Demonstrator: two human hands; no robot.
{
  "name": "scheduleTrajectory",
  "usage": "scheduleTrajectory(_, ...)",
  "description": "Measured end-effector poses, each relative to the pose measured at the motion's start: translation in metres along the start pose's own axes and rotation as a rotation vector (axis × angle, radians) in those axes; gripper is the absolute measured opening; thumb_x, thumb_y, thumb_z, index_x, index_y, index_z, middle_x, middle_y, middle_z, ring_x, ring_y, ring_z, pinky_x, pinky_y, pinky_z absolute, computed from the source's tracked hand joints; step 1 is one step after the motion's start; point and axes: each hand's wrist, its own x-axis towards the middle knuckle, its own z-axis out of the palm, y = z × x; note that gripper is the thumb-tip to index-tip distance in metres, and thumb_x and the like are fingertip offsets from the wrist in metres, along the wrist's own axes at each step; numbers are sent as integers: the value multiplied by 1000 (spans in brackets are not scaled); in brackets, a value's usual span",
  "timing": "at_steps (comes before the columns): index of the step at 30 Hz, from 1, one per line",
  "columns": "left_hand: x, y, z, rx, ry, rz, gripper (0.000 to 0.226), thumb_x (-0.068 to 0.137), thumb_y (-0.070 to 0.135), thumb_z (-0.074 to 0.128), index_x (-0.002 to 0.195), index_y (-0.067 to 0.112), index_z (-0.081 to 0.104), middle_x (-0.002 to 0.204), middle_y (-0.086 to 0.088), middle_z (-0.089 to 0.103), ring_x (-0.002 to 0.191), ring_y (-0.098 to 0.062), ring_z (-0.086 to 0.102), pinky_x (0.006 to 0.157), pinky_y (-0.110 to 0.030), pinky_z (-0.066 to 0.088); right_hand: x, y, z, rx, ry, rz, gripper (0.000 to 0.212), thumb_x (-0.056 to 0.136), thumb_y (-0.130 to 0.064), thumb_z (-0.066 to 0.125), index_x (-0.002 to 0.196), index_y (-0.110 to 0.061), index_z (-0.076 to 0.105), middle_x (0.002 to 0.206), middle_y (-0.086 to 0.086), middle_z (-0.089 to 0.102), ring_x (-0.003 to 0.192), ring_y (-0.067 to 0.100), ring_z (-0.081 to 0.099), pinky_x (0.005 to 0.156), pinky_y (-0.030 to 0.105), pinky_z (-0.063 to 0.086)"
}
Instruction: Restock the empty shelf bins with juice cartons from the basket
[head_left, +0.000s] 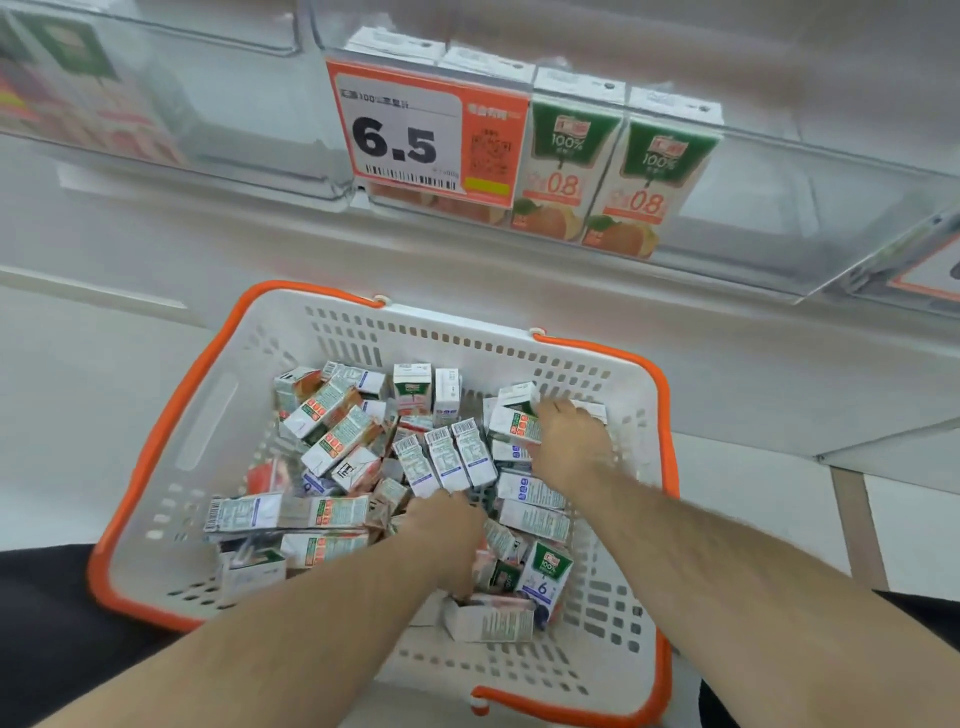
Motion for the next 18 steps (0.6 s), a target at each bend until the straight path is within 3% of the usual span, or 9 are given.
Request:
scheduleTrajectory(4, -3, -25, -10, -443, -52, -5, 55, 69, 38, 81, 115, 23, 55, 112, -1, 57, 94, -19, 54, 79, -31, 49, -2, 8, -22, 309, -156, 99, 54, 84, -32, 73, 135, -22, 56, 126, 2, 64, 106, 21, 61, 92, 30, 50)
scheduleTrajectory(8, -24, -49, -33, -1094, 2, -99, 53, 69, 24, 84, 113, 25, 55, 107, -7, 56, 72, -18, 52, 63, -27, 44, -15, 9, -58, 496, -313, 144, 23, 81, -21, 77, 100, -16, 65, 95, 1, 66, 77, 13, 60, 65, 24, 48)
scheduleTrajectory(10, -37, -58, -53, -1311, 24, -102, 45, 77, 15, 80, 112, 24, 52, 106, -12, 57, 72, -19, 53, 61, -29, 44, -24, 6, -80, 519, -378, 136, 17, 81, -20, 78, 89, -15, 64, 91, 2, 65, 74, 14, 58, 63, 25, 46)
scheduleTrajectory(13, -60, -72, -92, -1389, 84, -24, 44, 79, 2, 76, 111, 16, 48, 100, -14, 57, 80, -24, 60, 71, -33, 54, -37, -6, -128, 414, -375, 71, 17, 79, -22, 78, 82, -15, 63, 88, 3, 64, 80, 18, 57, 71, 29, 43)
scheduleTrajectory(15, -78, -78, -119, -1413, 163, 33, 47, 76, -9, 74, 109, 10, 46, 97, -17, 62, 80, -26, 65, 78, -39, 59, -49, -15, -166, 353, -337, 22, 15, 78, -19, 77, 81, -14, 63, 83, 3, 64, 75, 17, 56, 66, 27, 42)
scheduleTrajectory(18, -111, -82, -154, -1473, 275, 134, 41, 79, -19, 63, 102, 11, 47, 87, -12, 64, 72, -23, 67, 68, -34, 59, -65, -22, -211, 458, -299, -28, 19, 76, -12, 75, 73, -13, 56, 66, 2, 61, 61, 15, 52, 54, 26, 36)
